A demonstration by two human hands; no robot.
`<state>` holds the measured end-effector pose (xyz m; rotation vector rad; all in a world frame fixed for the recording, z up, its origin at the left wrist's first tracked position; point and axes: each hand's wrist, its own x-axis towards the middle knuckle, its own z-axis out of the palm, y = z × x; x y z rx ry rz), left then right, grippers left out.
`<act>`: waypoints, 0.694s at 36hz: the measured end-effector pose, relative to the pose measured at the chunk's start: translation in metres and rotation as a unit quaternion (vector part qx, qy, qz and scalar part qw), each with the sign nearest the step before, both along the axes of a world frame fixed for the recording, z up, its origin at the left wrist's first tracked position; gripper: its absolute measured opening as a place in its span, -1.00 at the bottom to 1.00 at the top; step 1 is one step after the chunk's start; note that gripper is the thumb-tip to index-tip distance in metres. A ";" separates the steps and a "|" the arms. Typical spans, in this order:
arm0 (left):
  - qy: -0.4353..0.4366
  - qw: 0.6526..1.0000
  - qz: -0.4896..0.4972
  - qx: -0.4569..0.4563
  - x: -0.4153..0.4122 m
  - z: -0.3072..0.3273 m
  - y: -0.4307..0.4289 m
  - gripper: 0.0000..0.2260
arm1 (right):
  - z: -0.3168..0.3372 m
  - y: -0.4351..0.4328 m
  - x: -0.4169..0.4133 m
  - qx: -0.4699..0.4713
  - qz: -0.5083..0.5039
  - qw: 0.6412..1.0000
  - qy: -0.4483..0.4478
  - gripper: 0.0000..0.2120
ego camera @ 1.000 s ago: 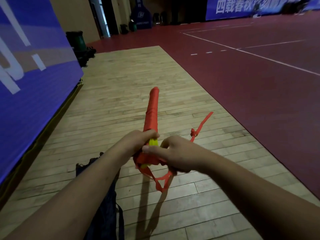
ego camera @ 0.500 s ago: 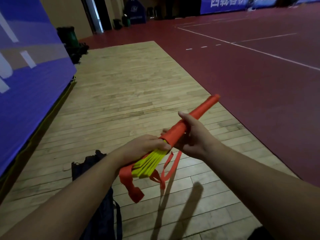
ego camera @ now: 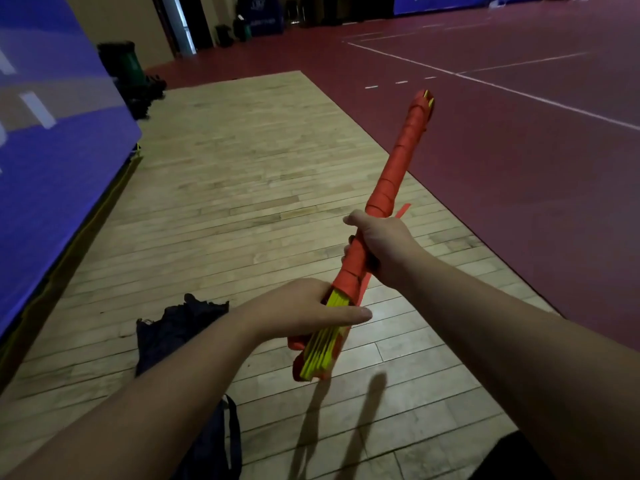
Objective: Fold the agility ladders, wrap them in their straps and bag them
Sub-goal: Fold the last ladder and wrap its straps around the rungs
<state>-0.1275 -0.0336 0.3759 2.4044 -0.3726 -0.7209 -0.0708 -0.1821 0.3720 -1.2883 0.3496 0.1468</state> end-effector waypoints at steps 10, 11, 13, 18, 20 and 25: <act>0.241 0.885 0.014 -0.398 -0.011 0.015 0.001 -0.75 | 0.030 0.001 -0.016 0.369 0.067 0.926 -0.048 -0.76; 0.240 0.888 0.003 -0.392 -0.012 0.013 0.000 -0.73 | 0.030 0.002 -0.017 0.382 0.085 0.919 -0.040 -0.76; 0.228 0.898 0.012 -0.376 -0.011 0.010 -0.002 -0.67 | 0.029 0.004 -0.019 0.374 0.115 0.920 -0.034 -0.79; 0.182 0.936 0.050 -0.297 -0.014 0.012 -0.006 -0.70 | 0.022 0.004 -0.020 0.277 0.146 0.949 -0.017 -0.84; 0.188 0.941 0.042 -0.279 -0.015 0.010 -0.006 -0.68 | 0.019 0.005 -0.021 0.246 0.155 0.956 -0.023 -0.83; 0.143 0.967 0.033 -0.207 -0.012 0.008 -0.003 -0.57 | 0.021 -0.002 -0.018 0.167 0.154 0.973 -0.038 -0.85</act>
